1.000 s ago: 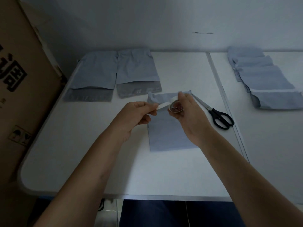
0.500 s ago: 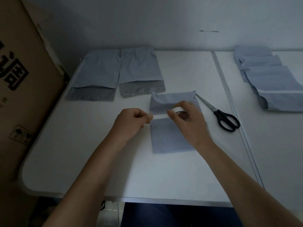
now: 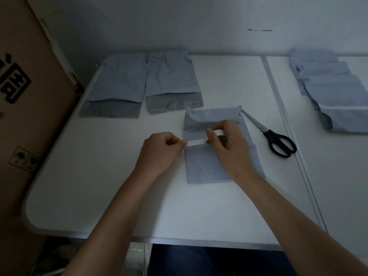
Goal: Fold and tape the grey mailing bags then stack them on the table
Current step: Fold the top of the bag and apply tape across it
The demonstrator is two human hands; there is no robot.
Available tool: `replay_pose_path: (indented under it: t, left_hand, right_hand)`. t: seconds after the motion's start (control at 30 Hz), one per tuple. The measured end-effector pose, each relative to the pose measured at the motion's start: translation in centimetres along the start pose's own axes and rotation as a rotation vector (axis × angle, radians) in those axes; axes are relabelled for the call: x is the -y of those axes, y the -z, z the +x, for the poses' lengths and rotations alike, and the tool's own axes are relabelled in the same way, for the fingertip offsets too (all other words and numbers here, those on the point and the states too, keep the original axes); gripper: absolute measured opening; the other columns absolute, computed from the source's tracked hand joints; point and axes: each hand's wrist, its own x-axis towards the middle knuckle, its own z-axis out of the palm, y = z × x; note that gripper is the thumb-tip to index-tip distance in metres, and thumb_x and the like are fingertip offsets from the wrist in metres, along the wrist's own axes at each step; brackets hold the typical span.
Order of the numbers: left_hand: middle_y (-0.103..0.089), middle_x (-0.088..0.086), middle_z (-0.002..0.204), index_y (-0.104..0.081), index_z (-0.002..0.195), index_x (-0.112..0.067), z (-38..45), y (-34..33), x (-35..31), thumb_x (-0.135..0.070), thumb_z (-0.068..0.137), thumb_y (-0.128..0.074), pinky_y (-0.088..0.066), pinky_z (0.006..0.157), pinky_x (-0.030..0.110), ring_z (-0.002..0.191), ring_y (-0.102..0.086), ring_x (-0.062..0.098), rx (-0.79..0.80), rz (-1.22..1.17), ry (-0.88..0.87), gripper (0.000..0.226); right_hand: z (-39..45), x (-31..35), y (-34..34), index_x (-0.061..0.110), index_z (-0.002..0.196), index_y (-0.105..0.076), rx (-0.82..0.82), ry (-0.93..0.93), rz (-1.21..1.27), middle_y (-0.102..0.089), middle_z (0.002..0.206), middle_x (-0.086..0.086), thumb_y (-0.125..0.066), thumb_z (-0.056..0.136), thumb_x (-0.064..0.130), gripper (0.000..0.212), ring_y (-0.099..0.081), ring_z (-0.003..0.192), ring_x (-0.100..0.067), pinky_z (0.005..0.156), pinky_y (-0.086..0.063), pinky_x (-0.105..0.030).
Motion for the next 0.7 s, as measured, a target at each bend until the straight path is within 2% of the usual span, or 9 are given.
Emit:
replay_pose_path:
  t: [0.17,0.33,0.53,0.7]
  left_hand:
    - [-0.067,-0.012,0.073,-0.069,0.078,-0.022,-0.09,-0.22,0.03,-0.038,0.086,-0.067,-0.038,0.058,0.013,0.070,-0.060,-0.001,-0.030,0.060,-0.033,0.019]
    - [-0.065,-0.011,0.071,-0.067,0.075,-0.021,0.11,-0.50,0.13,-0.038,0.086,-0.066,-0.043,0.059,0.020,0.069,-0.059,0.003,-0.035,0.111,-0.046,0.020]
    - [-0.065,-0.010,0.071,-0.066,0.074,-0.022,0.33,-0.74,0.22,-0.039,0.086,-0.066,-0.043,0.060,0.021,0.070,-0.059,0.004,-0.043,0.147,-0.044,0.020]
    - [-0.063,-0.010,0.071,-0.064,0.072,-0.024,0.43,-0.83,0.21,-0.039,0.086,-0.065,-0.046,0.061,0.024,0.069,-0.059,0.006,-0.035,0.174,-0.043,0.021]
  right_hand:
    - [-0.28,0.23,0.09,0.017,0.086,-0.051,0.001,0.013,-0.036,-0.054,0.086,0.005,-0.062,0.088,0.040,0.025,-0.050,0.087,-0.014,0.073,-0.034,-0.012]
    - [-0.44,0.40,0.15,0.016,0.091,-0.052,0.001,0.008,-0.022,-0.053,0.088,0.007,-0.068,0.086,0.035,0.025,-0.049,0.087,-0.013,0.072,-0.035,-0.016]
    - [-0.45,0.36,0.13,0.018,0.095,-0.053,-0.002,0.015,-0.032,-0.049,0.089,0.015,-0.070,0.084,0.036,0.028,-0.047,0.090,-0.010,0.072,-0.034,-0.009]
    - [-0.42,0.19,0.00,0.019,0.095,-0.052,-0.009,0.038,-0.044,-0.047,0.089,0.018,-0.071,0.083,0.038,0.029,-0.047,0.089,-0.010,0.074,-0.034,-0.011]
